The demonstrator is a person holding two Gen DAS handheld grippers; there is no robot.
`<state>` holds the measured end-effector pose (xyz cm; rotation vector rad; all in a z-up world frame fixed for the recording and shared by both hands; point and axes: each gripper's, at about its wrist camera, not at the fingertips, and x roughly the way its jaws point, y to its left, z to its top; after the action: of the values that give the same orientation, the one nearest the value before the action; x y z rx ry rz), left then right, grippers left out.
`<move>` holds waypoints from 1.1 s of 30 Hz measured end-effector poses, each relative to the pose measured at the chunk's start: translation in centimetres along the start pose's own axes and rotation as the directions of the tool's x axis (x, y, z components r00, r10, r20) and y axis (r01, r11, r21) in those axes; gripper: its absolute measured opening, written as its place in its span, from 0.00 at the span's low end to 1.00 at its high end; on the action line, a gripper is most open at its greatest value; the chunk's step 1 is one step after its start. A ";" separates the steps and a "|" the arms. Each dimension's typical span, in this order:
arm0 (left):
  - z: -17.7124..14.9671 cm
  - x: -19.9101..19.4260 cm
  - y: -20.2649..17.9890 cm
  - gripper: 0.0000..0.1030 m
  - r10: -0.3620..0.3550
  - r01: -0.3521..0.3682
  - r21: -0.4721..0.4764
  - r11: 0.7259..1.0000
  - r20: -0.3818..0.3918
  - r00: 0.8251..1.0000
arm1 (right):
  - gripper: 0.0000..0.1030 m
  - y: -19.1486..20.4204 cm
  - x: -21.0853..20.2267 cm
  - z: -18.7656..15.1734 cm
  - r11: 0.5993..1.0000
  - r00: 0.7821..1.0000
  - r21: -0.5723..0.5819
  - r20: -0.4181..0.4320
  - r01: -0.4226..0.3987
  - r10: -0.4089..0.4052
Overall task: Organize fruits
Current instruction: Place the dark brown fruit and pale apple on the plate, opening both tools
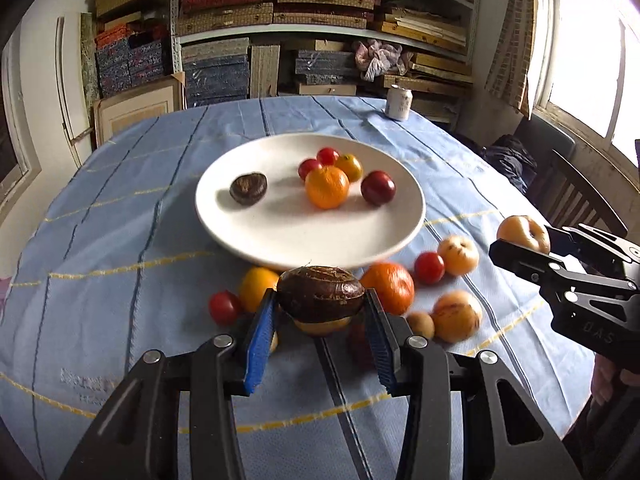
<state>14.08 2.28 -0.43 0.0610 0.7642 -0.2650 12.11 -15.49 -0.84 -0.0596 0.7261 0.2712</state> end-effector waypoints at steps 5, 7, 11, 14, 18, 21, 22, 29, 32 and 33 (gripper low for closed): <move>2.3 1.0 1.1 0.43 0.022 -0.022 -0.013 1.000 0.007 1.000 | 0.42 -0.3 1.7 2.8 1.000 1.000 -0.006 0.024 -0.020 0.020; 3.2 1.6 1.4 0.43 0.021 -0.021 -0.012 1.000 0.008 1.000 | 0.42 -0.4 2.7 3.7 1.000 0.999 -0.005 0.027 -0.026 0.026; 4.7 3.3 1.5 0.43 0.025 -0.025 0.004 1.000 -0.002 1.000 | 0.42 -0.3 5.0 5.0 0.999 0.999 -0.007 0.013 -0.045 0.045; 5.4 4.2 1.6 0.43 0.004 -0.005 0.014 1.000 0.008 1.000 | 0.42 0.2 6.5 5.9 0.999 0.999 -0.030 -0.007 -0.037 0.037; 6.0 5.3 1.9 0.43 0.004 -0.004 0.022 1.000 -0.001 1.000 | 0.42 0.3 8.2 6.7 0.999 0.999 -0.035 -0.032 -0.036 0.035; 6.1 6.0 2.2 0.43 0.009 -0.009 0.028 1.000 -0.013 1.000 | 0.42 0.1 9.2 7.0 0.999 0.999 -0.016 -0.041 -0.033 0.032; 6.1 6.2 2.4 0.43 0.014 -0.014 0.027 1.000 -0.015 1.000 | 0.42 0.0 9.5 7.0 0.999 0.998 -0.011 -0.047 -0.030 0.030; 5.8 7.8 3.3 0.72 0.077 -0.078 -0.026 0.997 -0.038 0.996 | 0.46 0.2 10.8 6.9 0.999 0.997 -0.011 -0.056 -0.052 0.051; 5.6 7.8 3.8 0.93 0.149 -0.151 -0.032 0.988 -0.051 0.987 | 0.82 -0.8 10.3 6.8 0.999 0.999 0.008 -0.029 0.040 -0.040; 5.4 7.4 4.0 0.95 0.154 -0.156 -0.034 0.987 -0.038 0.987 | 0.88 -1.4 9.9 6.7 0.999 0.999 0.024 -0.013 0.033 -0.032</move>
<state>23.92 3.73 -1.81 0.0903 0.7949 -0.1022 23.89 -13.62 -2.45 -0.0497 0.7403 0.2311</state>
